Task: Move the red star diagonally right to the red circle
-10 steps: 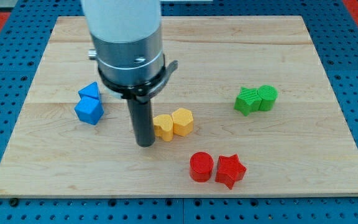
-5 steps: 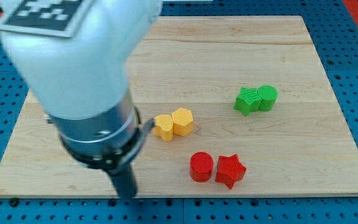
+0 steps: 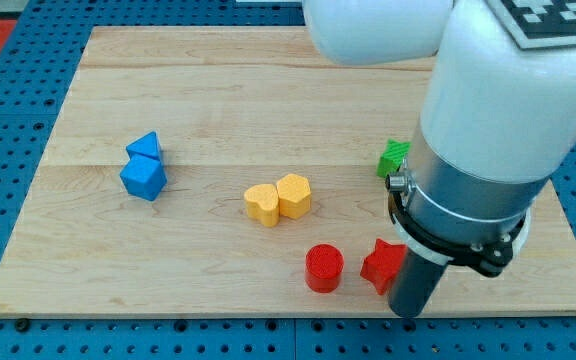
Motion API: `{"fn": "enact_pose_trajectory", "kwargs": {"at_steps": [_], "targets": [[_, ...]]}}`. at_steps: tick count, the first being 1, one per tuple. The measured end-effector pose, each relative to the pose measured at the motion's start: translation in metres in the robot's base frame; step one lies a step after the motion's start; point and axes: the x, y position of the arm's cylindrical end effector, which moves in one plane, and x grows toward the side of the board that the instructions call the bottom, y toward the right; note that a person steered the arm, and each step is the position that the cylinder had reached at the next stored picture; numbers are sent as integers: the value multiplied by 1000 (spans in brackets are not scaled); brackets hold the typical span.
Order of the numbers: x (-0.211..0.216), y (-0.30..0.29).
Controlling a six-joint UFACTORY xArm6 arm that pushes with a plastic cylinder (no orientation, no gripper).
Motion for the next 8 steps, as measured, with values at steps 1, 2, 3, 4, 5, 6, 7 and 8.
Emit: {"fn": "enact_pose_trajectory", "kwargs": {"at_steps": [1,2,3,4,5,6,7,8], "targets": [[0,-19],[-1,-22],[-6,-22],[-16,-22],[-18,-22],[-29,-16],[-46,-3],[-60,8]]}}
